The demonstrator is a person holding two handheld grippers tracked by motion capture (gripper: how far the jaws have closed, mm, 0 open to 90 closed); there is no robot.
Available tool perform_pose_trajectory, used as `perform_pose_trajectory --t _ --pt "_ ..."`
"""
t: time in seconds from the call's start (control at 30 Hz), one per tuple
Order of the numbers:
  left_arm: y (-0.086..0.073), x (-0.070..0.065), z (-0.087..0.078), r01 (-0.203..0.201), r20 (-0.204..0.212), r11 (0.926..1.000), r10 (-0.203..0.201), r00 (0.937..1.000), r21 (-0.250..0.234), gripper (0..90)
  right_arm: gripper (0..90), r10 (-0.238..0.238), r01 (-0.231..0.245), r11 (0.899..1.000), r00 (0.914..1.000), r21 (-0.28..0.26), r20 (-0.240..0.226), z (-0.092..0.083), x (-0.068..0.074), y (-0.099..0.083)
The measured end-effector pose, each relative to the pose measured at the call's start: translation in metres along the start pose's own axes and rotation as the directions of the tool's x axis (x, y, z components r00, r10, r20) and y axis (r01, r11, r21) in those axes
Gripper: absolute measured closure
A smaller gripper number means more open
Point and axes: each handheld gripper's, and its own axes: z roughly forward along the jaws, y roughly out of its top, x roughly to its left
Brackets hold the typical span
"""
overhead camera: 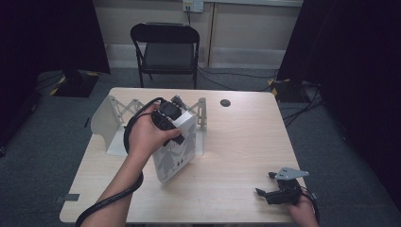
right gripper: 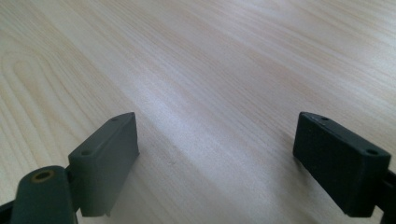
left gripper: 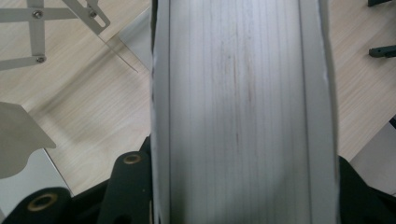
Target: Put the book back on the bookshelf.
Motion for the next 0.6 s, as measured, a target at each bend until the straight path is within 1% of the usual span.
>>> perform_pose_trajectory --t 0.03,0.07,0.17,0.23,0.33,0.4,0.43,0.47,0.5,0.53,0.6 --pt "0.0002 0.0002 0.0006 0.011 -0.001 0.9999 -0.011 0.9999 -0.002 52.4 13.5 0.000 0.000 1.000 1.0000 0.000 0.000 0.0000 0.0000 0.0000" --pt "0.0007 0.0009 0.0007 0.003 -0.001 1.0000 -0.003 1.0000 -0.001 52.4 13.5 0.000 0.000 1.000 1.0000 0.000 0.000 0.0000 0.0000 0.0000" --pt "0.0015 0.0023 0.0016 0.026 -0.002 0.9996 -0.026 0.9997 -0.008 52.4 13.5 0.000 0.000 1.000 1.0000 0.000 0.000 0.0000 0.0000 0.0000" --pt "0.0017 0.0027 0.0017 0.028 -0.004 0.9996 -0.028 0.9996 -0.010 52.4 13.5 0.000 0.000 1.000 1.0000 0.000 0.000 0.0000 0.0000 0.0000" --pt "0.0034 0.0043 0.0024 0.050 -0.012 0.9987 -0.050 0.9987 -0.011 52.4 13.5 0.000 0.000 1.000 1.0000 0.000 0.000 0.0000 0.0000 0.0000" --pt "0.0038 0.0051 0.0024 0.055 -0.012 0.9985 -0.055 0.9984 -0.010 52.4 13.5 0.000 0.000 1.000 1.0000 0.000 0.000 0.0000 0.0000 0.0000" --pt "0.0039 0.0051 0.0031 0.061 -0.011 0.9980 -0.061 0.9981 -0.016 52.4 13.5 0.000 0.000 1.000 1.0000 0.000 0.000 0.0000 0.0000 0.0000" --pt "0.0043 0.0055 0.0036 0.079 -0.012 0.9967 -0.079 0.9968 -0.019 52.4 13.6 0.000 0.000 1.000 1.0000 0.000 0.000 0.0000 0.0000 0.0000" --pt "0.0049 0.0063 0.0036 0.074 -0.013 0.9971 -0.074 0.9971 -0.016 52.4 13.5 0.000 0.000 1.000 1.0000 0.000 0.000 0.0000 0.0000 0.0000" --pt "0.0054 0.0066 0.0041 0.081 -0.014 0.9965 -0.082 0.9966 -0.018 52.4 13.5 0.000 0.000 1.000 1.0000 0.000 0.000 0.0000 0.0000 0.0000" --pt "0.0062 0.0062 0.0047 0.079 -0.017 0.9967 -0.080 0.9967 -0.019 52.4 13.5 0.000 0.000 1.000 1.0000 0.000 0.000 0.0000 0.0000 0.0000"
